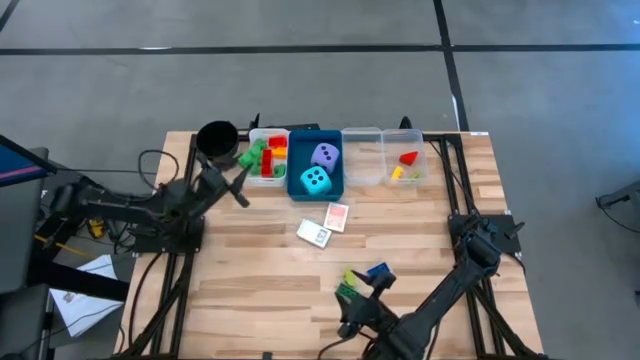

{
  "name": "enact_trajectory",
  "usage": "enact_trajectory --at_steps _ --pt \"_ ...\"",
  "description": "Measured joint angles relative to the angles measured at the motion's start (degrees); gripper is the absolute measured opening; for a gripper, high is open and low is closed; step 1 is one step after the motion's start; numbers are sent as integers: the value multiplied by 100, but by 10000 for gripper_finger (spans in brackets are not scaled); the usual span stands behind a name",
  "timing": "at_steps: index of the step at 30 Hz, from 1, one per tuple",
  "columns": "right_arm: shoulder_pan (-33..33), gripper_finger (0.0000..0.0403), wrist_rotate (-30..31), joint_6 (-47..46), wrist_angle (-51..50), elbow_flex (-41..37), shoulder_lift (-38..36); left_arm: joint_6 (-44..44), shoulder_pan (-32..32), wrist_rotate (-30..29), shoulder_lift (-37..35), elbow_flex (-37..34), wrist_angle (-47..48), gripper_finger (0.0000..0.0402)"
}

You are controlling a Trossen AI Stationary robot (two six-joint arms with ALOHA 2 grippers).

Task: Pick & Place Toys
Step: Put the large green game piece into the white bin, then put the small green game piece into the right transparent bin

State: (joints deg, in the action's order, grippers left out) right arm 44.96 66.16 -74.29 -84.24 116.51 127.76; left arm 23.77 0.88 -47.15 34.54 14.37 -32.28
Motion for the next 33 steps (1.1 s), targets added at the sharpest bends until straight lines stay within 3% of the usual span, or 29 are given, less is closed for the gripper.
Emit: enact_trajectory --at_steps 8,15,19,22,27,29,33 --pt "-105 324 -331 -761 1439 -1484 10 -1231 -2334 2064 701 0 535 129" --pt "-303 324 -482 556 3333 -1766 11 -1572 -3659 3316 2006 0 89 130" --pt "-511 324 -518 2211 4947 -1768 11 -1558 -3899 3411 2674 0 -428 190" --pt "-715 324 -966 3336 5978 -1766 9 -1552 -3915 3415 3017 0 -631 246" --pt "-1003 324 -1598 4156 6655 -1766 9 -1621 -3849 3463 3209 0 -626 319" --pt "-1054 324 -1676 4262 6742 -1766 9 -1767 -3795 3820 3193 0 -616 338" --pt "-963 324 -1721 4782 6777 -1766 9 -2274 -3542 5291 2998 2 -654 358"
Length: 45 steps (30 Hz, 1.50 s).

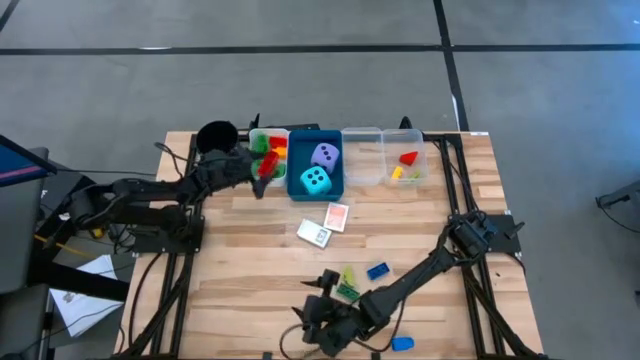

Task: Pick & Place Toys
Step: Put the small green game piece into the right transparent bin

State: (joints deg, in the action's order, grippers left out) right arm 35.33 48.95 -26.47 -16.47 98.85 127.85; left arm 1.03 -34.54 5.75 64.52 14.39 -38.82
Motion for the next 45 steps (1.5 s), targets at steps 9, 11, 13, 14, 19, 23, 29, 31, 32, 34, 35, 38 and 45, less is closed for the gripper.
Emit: enact_trajectory --at_steps 9,11,13,14,19,23,29,31,32,34,35,38,45 --pt "598 324 409 1151 -639 543 -157 -594 2271 1275 -146 0 23 345" --pt "705 324 468 965 -946 756 -293 -590 2894 857 -143 0 23 342" --pt "775 324 406 764 -1373 854 -528 -596 3432 406 -143 0 -21 341" --pt "799 324 272 690 -1531 896 -652 -597 3673 191 -143 0 -49 341" --pt "814 324 -766 232 -2342 936 -1431 -617 4587 -763 -143 0 -179 345" --pt "946 324 -515 -499 -3631 934 -1960 -637 4970 -1193 -143 0 -291 347" --pt "1571 324 1036 -2721 -5091 17 -2513 -886 5153 -1298 -143 0 -345 342" --pt "1830 324 1323 -3510 -4890 -668 -2625 -904 5155 -1298 -143 0 -344 342" --pt "1951 324 1448 -3846 -4644 -1075 -2664 -904 5155 -1298 -143 0 -344 342" --pt "2170 324 1747 -4449 -3868 -1927 -2693 -904 5153 -1300 -143 0 -346 341" --pt "2256 324 1895 -4716 -3390 -2363 -2692 -904 5153 -1300 -143 0 -350 341" --pt "2402 324 2235 -5291 -1828 -3553 -2618 -905 5155 -1301 -143 0 -367 341" --pt "2108 324 1921 -4560 2374 -5361 -2532 -909 5153 -1243 -81 0 -384 341"
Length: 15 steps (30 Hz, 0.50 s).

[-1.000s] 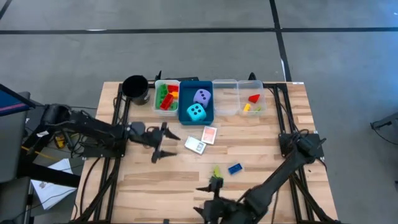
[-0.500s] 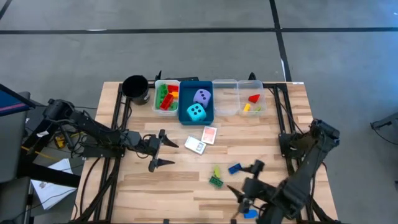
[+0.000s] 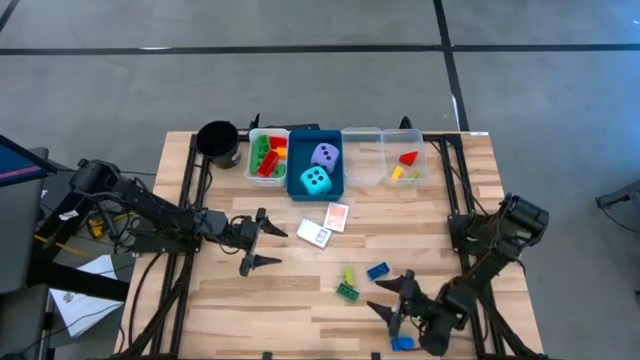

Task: Pick & Place Toys
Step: Put the small green game piece into the right transparent bin

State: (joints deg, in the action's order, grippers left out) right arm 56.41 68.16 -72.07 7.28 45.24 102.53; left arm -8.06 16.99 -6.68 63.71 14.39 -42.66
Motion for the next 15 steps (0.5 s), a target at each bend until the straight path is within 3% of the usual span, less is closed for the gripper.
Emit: enact_trajectory --at_steps 3,7,15 --pt "-221 324 -92 1347 1349 -222 -1 -148 -2 463 269 0 -180 341" --pt "-504 324 -166 2507 1995 -210 -14 -217 57 830 1046 0 -818 341" --pt "-685 324 -511 2422 1997 -213 -21 583 74 859 3135 942 -1220 341"
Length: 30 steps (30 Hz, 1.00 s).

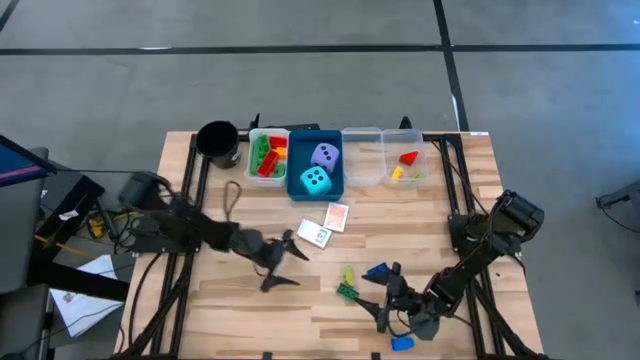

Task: Pick & Place Toys
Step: Put the small green game piece into the right transparent bin

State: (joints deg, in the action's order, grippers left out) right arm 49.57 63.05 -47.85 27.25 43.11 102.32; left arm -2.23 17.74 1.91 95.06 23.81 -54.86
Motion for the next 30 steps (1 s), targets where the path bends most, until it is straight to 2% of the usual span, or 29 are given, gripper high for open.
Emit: enact_trajectory --at_steps 5,11,15,30 --pt "-80 324 9 28 -54 0 -2 309 -24 275 1194 928 -16 341" --pt "-270 324 235 70 -191 0 -2 361 -24 482 2201 1733 -10 341" --pt "-368 324 446 328 -158 0 -2 351 -24 601 2624 2107 -11 341" --pt "-524 324 520 134 -171 0 -2 17 26 551 3843 3639 -97 339"
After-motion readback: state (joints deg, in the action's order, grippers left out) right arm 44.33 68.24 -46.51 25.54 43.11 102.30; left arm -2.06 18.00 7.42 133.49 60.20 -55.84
